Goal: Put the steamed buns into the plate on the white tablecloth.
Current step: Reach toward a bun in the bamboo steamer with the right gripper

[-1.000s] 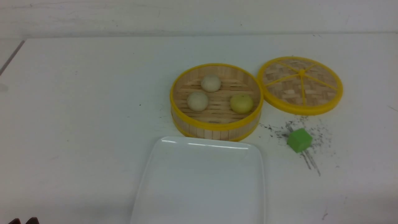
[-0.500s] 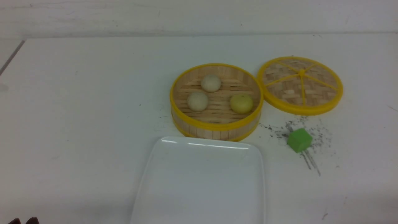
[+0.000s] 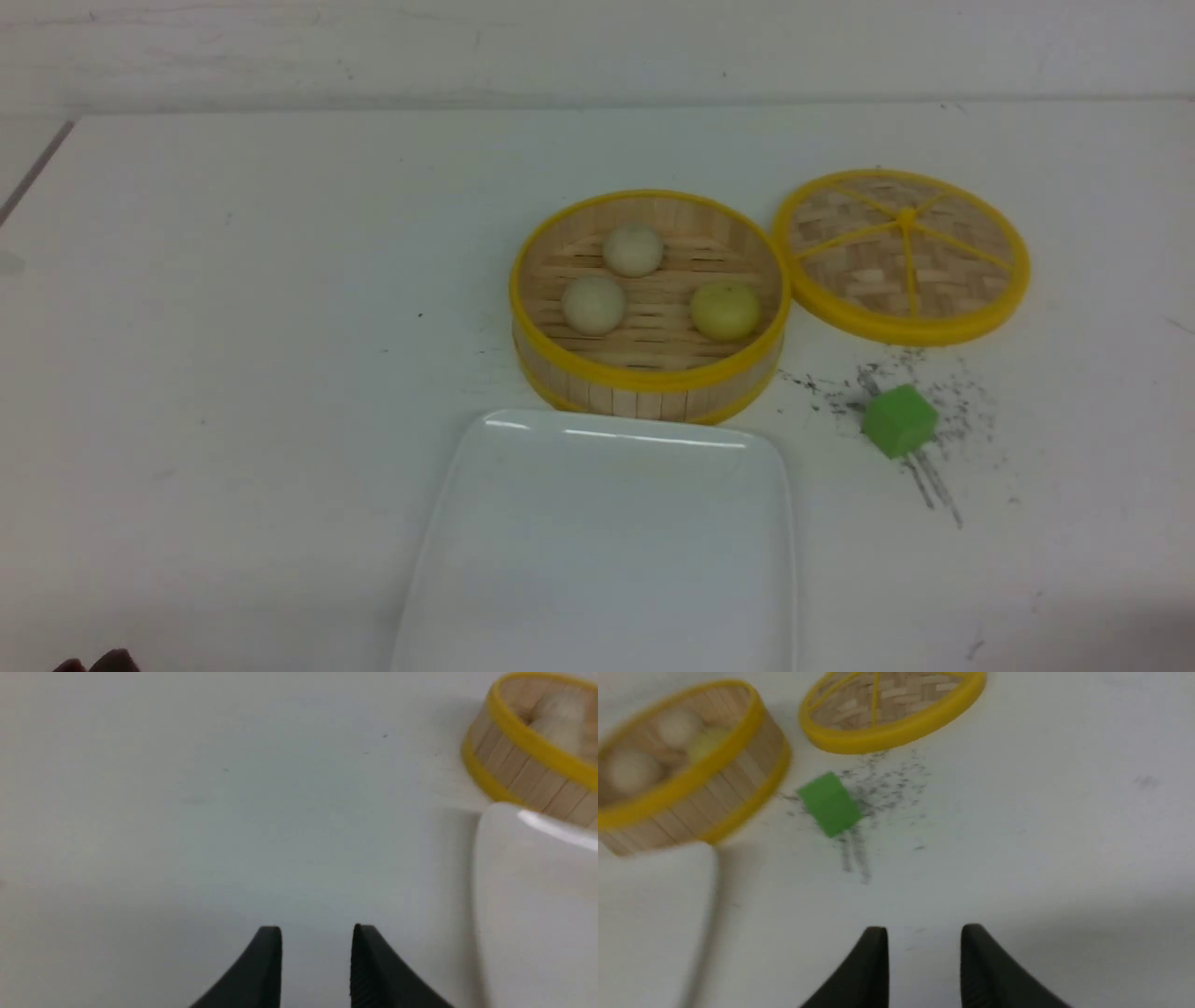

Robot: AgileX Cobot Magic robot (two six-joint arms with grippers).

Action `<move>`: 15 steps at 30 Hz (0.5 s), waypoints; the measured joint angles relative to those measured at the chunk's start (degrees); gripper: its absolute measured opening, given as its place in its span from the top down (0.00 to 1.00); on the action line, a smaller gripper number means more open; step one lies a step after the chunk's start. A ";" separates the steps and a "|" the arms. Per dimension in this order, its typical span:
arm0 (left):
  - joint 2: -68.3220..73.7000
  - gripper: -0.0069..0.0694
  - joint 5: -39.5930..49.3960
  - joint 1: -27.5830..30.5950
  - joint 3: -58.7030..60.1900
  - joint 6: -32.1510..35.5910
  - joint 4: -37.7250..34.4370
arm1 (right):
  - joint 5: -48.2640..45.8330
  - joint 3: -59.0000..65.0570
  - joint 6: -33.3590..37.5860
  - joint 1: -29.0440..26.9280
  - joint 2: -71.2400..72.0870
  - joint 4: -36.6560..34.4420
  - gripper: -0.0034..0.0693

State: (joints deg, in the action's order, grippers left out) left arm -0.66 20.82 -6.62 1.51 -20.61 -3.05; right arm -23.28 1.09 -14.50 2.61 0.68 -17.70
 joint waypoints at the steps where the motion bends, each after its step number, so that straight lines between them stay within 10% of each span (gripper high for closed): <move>1: 0.00 0.59 0.00 0.00 0.00 -1.50 -1.82 | -0.05 0.07 -1.35 0.00 0.00 -1.84 0.62; 6: 0.00 0.59 -0.24 0.00 0.06 -19.54 -22.49 | -0.36 0.33 -11.63 0.00 0.00 -18.84 0.62; 15: 0.00 0.59 -2.08 0.00 0.06 -25.41 -27.29 | -0.92 0.33 -11.90 0.00 0.00 -22.86 0.62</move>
State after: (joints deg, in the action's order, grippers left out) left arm -0.66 18.73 -6.62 1.57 -46.02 -30.34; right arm -24.20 1.42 -26.39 2.61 0.68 -40.55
